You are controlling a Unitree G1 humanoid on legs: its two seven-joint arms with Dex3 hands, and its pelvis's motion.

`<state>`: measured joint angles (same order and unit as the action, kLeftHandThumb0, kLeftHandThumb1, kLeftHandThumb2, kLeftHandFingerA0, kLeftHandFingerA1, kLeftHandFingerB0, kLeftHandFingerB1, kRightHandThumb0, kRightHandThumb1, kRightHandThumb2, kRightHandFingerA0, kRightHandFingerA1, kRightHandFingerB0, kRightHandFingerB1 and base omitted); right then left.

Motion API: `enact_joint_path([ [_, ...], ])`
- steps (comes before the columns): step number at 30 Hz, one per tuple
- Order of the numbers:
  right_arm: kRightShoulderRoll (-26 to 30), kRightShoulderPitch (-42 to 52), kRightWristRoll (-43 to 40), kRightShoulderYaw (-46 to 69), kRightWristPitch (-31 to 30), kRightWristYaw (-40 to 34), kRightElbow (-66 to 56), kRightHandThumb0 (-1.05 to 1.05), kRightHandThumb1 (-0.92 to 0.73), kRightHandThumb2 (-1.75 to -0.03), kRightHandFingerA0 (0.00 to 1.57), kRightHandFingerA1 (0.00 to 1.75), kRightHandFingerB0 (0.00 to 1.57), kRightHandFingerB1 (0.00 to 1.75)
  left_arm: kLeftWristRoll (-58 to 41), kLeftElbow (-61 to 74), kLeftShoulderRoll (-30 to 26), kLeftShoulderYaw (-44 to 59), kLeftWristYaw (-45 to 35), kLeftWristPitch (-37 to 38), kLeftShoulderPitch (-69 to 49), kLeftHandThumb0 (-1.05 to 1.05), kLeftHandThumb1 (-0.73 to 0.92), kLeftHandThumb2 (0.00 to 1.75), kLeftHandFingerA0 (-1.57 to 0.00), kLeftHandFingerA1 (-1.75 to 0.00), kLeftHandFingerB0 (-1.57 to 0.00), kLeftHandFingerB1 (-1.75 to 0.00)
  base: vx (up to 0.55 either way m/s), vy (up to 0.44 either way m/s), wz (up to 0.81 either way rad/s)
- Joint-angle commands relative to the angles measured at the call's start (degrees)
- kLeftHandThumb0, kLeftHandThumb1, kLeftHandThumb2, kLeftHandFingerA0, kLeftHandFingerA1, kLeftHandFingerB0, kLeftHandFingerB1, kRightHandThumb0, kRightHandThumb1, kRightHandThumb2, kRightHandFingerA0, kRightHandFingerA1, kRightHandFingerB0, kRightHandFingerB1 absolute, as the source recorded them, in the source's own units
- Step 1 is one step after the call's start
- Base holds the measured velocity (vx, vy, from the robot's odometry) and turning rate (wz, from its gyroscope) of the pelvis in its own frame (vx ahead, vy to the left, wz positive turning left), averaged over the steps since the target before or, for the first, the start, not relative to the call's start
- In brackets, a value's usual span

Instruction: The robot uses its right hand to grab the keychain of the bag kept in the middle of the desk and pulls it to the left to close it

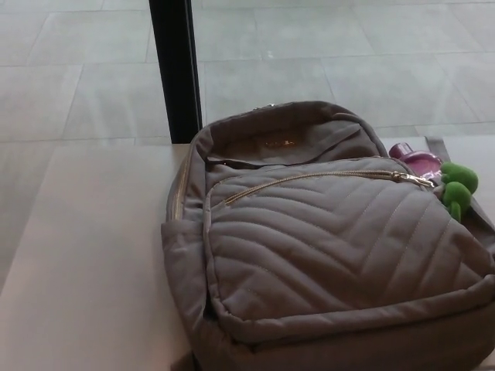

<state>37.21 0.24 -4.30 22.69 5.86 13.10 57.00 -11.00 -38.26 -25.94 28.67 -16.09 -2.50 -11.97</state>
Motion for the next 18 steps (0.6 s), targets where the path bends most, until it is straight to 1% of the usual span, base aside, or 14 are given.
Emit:
enact_joint_path([
  [1, -1.3, 4.3, 0.8, -5.6, 0.3, 9.0, -3.4, -0.44, -0.57, -0.58, 0.22, 0.38, 0.28, 0.32, -1.3, 5.4, 1.2, -5.6, -6.7, -6.8, -2.1, -0.49, 0.67, 0.60, -0.54, -0.51, -0.53, -0.43, 0.00, 0.000, 0.00],
  [3, 0.2, 3.4, -0.4, -4.5, -2.3, 7.0, -4.0, -0.42, -0.60, -0.59, 0.26, 0.37, 0.23, 0.30, -7.5, 10.7, 2.6, -2.0, -5.8, -13.1, -2.3, -0.47, 0.62, 0.58, -0.45, -0.60, -0.51, -0.50, 0.00, 0.000, 0.00],
  [4, 0.8, 1.5, -2.0, -2.3, -5.2, 4.2, -3.5, -0.48, -0.48, -0.73, 0.31, 0.47, 0.18, 0.40, -9.7, 13.1, 1.7, -0.3, -6.4, -16.0, -2.3, -0.47, 0.66, 0.59, -0.35, -0.60, -0.38, -0.48, 0.00, 0.000, 0.00],
  [5, 3.2, 0.1, -6.5, 2.9, -10.8, 2.9, -8.3, -0.39, -0.61, -0.59, 0.31, 0.42, 0.18, 0.29, -11.4, 15.0, 0.5, 4.5, 0.6, -19.3, 0.9, -0.43, 0.66, 0.59, -0.46, -0.59, -0.49, -0.50, 0.00, 0.000, 0.00],
  [9, 7.0, -4.2, -6.9, 6.8, -10.6, 1.6, -6.1, -0.44, -0.64, -0.61, 0.27, 0.38, 0.11, 0.26, -9.5, 14.6, -3.0, 7.3, 0.8, -16.5, 3.5, -0.47, 0.70, 0.61, -0.53, -0.58, -0.46, -0.45, 0.00, 0.000, 0.00],
  [10, 7.7, -6.8, -9.3, 9.8, -10.8, 0.7, -5.9, -0.43, -0.61, -0.59, 0.30, 0.42, 0.11, 0.25, -13.3, 16.0, -3.8, 11.0, 0.7, -18.4, 5.3, -0.46, 0.72, 0.61, -0.45, -0.62, -0.39, -0.46, 0.00, 0.000, 0.00],
  [11, 10.8, -13.2, -10.9, 12.6, -10.3, -1.2, -4.4, -0.43, -0.61, -0.59, 0.27, 0.41, 0.12, 0.26, -12.5, 14.1, -7.1, 14.4, 5.1, -15.5, 10.6, -0.48, 0.70, 0.62, -0.59, -0.56, -0.46, -0.44, 0.00, 0.000, 0.00],
  [12, 11.6, -16.4, -12.3, 14.3, -8.7, 0.2, -2.4, -0.43, -0.58, -0.59, 0.28, 0.46, 0.13, 0.28, -14.7, 13.1, -8.2, 16.9, 5.1, -15.2, 13.7, -0.46, 0.71, 0.61, -0.56, -0.63, -0.45, -0.49, 0.00, 0.000, 0.00],
  [13, 12.1, -17.5, -10.3, 13.6, -7.9, -1.8, -4.7, -0.58, -0.42, -0.77, 0.25, 0.57, 0.14, 0.47, -15.0, 12.2, -9.9, 17.9, 5.1, -15.9, 16.0, -0.51, 0.52, 0.89, -0.51, -0.68, -0.38, -0.59, 0.00, 0.000, 0.00],
  [14, 12.7, -18.7, -10.6, 14.5, -8.7, -2.5, -5.8, -0.65, -0.50, -0.56, 0.33, 0.65, 0.22, 0.49, -13.8, 12.8, -11.1, 17.2, 5.0, -16.4, 17.7, -0.51, 0.67, 0.58, -0.53, -0.63, -0.45, -0.55, 0.00, 0.000, 0.00],
  [15, 12.6, -19.7, -9.9, 14.5, -9.0, -3.3, -7.4, -0.72, -0.48, -0.55, 0.42, 0.77, 0.26, 0.61, -12.8, 12.5, -12.3, 17.0, 4.6, -16.5, 18.6, -0.49, 0.64, 0.59, -0.53, -0.66, -0.44, -0.54, 0.00, 0.000, 0.00],
  [16, 12.4, -20.0, -8.8, 14.0, -7.7, -3.3, -8.0, -0.88, -0.39, -0.81, 0.52, 0.84, 0.27, 0.68, -11.9, 12.3, -12.9, 16.8, 3.8, -15.7, 18.8, -0.45, 0.43, 0.91, -0.51, -0.72, -0.37, -0.62, 0.00, 0.000, 0.00],
  [17, 12.7, -19.8, -8.7, 14.6, -7.9, -3.1, -8.0, -0.88, -0.39, -0.81, 0.52, 0.84, 0.27, 0.68, -11.7, 12.4, -12.6, 16.7, 3.8, -16.0, 19.0, -0.45, 0.43, 0.91, -0.51, -0.72, -0.37, -0.62, 0.00, 0.000, 0.00],
  [18, 11.5, -19.4, -8.7, 14.7, -6.9, -2.3, -8.2, -0.78, -0.44, -0.54, 0.47, 0.90, 0.33, 0.76, -8.8, 12.7, -12.5, 15.3, 4.0, -13.5, 17.8, -0.45, 0.54, 0.59, -0.59, -0.71, -0.49, -0.59, 0.00, 0.000, 0.00],
])
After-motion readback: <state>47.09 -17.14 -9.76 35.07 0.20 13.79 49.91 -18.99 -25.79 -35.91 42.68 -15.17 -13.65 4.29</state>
